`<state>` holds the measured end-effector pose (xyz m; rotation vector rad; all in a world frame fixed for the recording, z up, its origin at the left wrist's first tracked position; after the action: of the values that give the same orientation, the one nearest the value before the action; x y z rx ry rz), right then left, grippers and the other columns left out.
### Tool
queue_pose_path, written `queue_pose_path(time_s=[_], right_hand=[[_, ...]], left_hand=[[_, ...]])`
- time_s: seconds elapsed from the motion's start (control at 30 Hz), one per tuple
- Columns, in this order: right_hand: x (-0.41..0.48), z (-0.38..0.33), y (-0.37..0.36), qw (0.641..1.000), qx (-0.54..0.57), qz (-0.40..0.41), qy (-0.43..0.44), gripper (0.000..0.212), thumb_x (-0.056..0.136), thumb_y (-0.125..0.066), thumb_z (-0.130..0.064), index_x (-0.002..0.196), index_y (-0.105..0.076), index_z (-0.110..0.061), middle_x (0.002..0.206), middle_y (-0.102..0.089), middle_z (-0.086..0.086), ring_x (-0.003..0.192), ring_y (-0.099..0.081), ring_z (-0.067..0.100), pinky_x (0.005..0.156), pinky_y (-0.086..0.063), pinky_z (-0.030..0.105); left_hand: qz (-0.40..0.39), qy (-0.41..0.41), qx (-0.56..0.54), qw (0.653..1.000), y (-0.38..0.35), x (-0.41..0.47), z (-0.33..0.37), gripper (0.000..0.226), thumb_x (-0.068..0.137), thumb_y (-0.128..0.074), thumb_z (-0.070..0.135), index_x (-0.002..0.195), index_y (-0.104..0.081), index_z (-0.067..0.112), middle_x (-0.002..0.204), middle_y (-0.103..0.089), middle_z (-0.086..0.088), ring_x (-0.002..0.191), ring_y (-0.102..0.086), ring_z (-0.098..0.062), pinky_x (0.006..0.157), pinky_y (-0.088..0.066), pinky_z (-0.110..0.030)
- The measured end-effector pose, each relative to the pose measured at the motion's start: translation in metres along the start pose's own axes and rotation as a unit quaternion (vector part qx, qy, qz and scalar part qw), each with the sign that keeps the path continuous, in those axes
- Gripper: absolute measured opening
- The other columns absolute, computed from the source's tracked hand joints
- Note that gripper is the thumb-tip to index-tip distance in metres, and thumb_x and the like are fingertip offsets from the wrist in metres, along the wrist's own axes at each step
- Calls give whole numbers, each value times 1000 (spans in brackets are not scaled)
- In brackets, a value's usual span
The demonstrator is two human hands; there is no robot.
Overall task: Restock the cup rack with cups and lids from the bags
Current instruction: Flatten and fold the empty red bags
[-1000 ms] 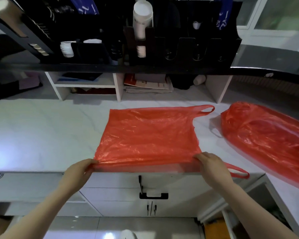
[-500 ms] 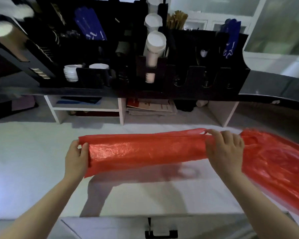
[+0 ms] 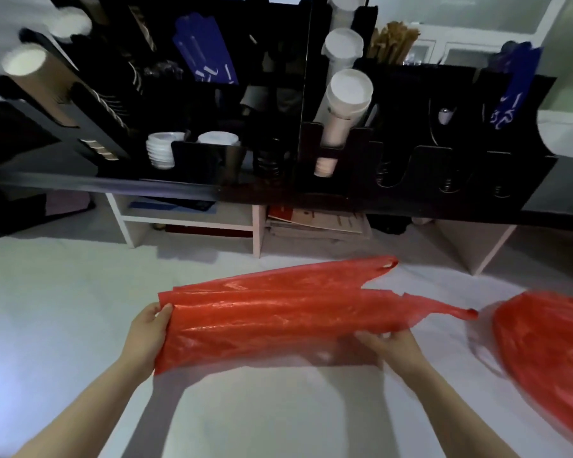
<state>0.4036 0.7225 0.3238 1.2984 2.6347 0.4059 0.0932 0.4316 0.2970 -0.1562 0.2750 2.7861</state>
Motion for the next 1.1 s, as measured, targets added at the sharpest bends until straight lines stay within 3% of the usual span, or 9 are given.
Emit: queue_pose_path(time_s=[0.13, 0.2, 0.3, 0.47, 0.57, 0.63, 0.77, 0.97, 1.1], right_hand=[[25, -3, 0, 998, -31, -59, -3, 23, 77, -78, -10, 98, -68, -12, 93, -74, 4, 88, -69, 18, 81, -55, 36], [32, 3, 0, 994, -87, -60, -3, 7, 80, -76, -14, 82, -69, -12, 78, -73, -1, 74, -69, 14, 72, -55, 34], [38, 12, -3, 983, -179, -29, 9, 20, 80, -76, -22, 67, -63, -15, 57, -64, -11, 57, -61, 5, 57, -46, 22], [38, 32, 0, 970, -241, -16, -25, 31, 83, -72, -31, 81, -66, -1, 75, -68, 12, 72, -63, 30, 67, -48, 37], [37, 36, 4, 965, -261, -20, -27, 27, 88, -67, -32, 80, -63, -6, 70, -64, 5, 72, -61, 28, 64, -41, 33], [39, 35, 6, 960, -277, -15, -33, 28, 88, -66, -33, 71, -55, -13, 59, -54, -7, 62, -53, 20, 60, -35, 31], [40, 27, 6, 962, -270, -31, -25, 32, 88, -63, -42, 69, -54, -18, 54, -56, -10, 54, -51, 8, 55, -36, 30], [25, 33, 8, 988, -139, -70, -10, 26, 95, -46, -43, 103, -58, -21, 94, -64, -9, 89, -58, 9, 83, -40, 30], [25, 42, 12, 984, -176, -22, -6, 22, 98, -46, -33, 84, -57, -19, 74, -61, -8, 72, -59, 15, 62, -39, 31]], left_hand=[[8, 9, -9, 1000, 7, -1, 1, 25, 98, -47, 23, 92, -66, 9, 90, -71, -15, 80, -65, -30, 79, -52, -45], [39, -11, -6, 999, 10, -3, 2, 24, 97, -47, 25, 89, -67, 14, 88, -70, -9, 78, -62, -25, 72, -50, -39], [73, -23, 11, 997, 12, -12, 5, 29, 93, -43, 34, 89, -70, 23, 77, -68, 0, 69, -58, -18, 60, -46, -31], [-49, 31, -53, 997, 7, -40, -20, 47, 95, -39, 52, 99, -71, 18, 91, -72, -14, 82, -65, -30, 81, -48, -40], [-122, -59, 98, 986, 9, -63, -22, 43, 88, -51, 53, 84, -70, 14, 84, -72, 3, 78, -66, -13, 74, -49, -18], [-149, -56, 135, 978, 5, -69, -20, 38, 89, -58, 44, 74, -68, 10, 76, -70, -1, 70, -62, -9, 65, -45, -17], [-78, -43, 83, 993, -3, -68, -13, 32, 92, -60, 18, 67, -67, 0, 68, -70, -9, 64, -64, -13, 61, -48, -19], [-67, -30, 72, 995, -9, -74, -11, 21, 94, -56, 19, 83, -70, 9, 84, -72, -9, 76, -64, -15, 75, -48, -34], [-39, -51, 156, 986, -16, -72, -17, 23, 98, -51, 20, 96, -70, 31, 91, -73, 12, 87, -67, -7, 77, -49, -28]])
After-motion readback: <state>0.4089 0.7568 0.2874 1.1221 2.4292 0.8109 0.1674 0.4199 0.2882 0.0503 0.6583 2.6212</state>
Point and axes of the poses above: each hand's wrist, its own x-axis towards the middle knuckle, its own y-axis out of the back of the hand, z = x × y, the point moved 2 cm from there along x, towards the middle knuckle
